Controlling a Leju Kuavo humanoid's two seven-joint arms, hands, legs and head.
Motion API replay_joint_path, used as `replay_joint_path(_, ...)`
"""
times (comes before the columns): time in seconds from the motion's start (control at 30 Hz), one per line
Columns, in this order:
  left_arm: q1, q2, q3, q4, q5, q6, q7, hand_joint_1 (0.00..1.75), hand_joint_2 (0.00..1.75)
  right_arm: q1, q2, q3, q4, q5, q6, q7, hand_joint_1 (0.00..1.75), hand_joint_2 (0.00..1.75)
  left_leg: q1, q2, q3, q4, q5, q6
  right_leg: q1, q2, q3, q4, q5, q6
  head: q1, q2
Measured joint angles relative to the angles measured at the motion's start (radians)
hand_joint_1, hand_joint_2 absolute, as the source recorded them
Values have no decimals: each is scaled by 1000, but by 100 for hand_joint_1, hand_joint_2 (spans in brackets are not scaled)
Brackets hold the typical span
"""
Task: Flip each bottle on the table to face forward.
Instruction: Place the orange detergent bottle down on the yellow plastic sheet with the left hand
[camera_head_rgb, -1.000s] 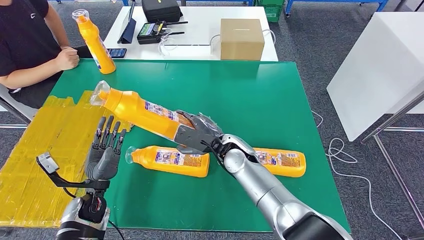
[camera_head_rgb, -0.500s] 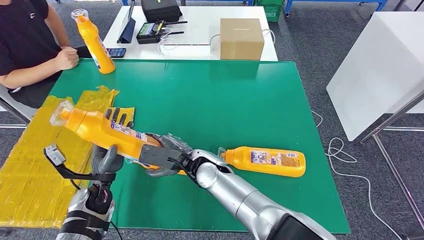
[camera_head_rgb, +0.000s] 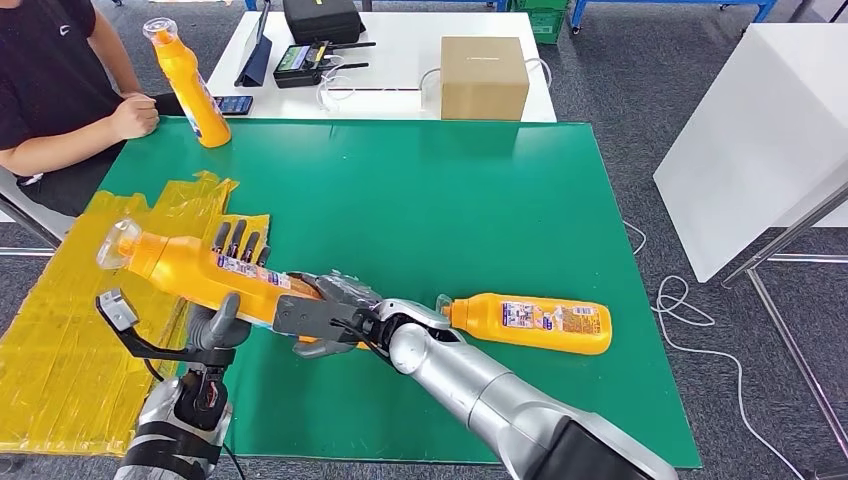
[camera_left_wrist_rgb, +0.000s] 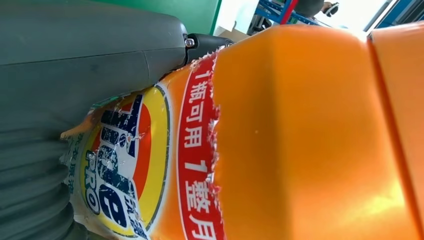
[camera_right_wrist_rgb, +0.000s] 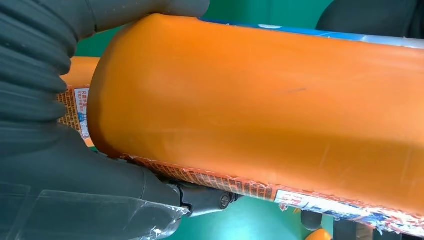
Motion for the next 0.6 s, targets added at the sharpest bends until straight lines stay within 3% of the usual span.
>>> replay_joint_path(0.23,0,0,0,3,-2,1,0,0,175,-8,0,12,10,-2,0,-2,175,175,0,0,0,0,0,0,0,0,0,0,0,0,0,0)
replay_joint_path(0.27,0,0,0,4,-2,1,0,10,175,-9,0,13,11,-2,0,-2,175,175,0,0,0,0,0,0,0,0,0,0,0,0,0,0)
replay_joint_path(0.37,0,0,0,5,-2,1,-1,141,175,-9,0,14,13,-3,0,-2,175,175,0,0,0,0,0,0,0,0,0,0,0,0,0,0)
replay_joint_path(0.4,0,0,0,5,-3,0,-2,175,175,-9,0,14,14,-3,-1,-2,175,175,0,0,0,0,0,0,0,0,0,0,0,0,0,0)
replay_joint_path(0.6,1,-2,0,5,-10,-6,-19,175,175,-9,0,14,20,-7,-5,-4,175,175,0,0,0,0,0,0,0,0,0,0,0,0,0,0)
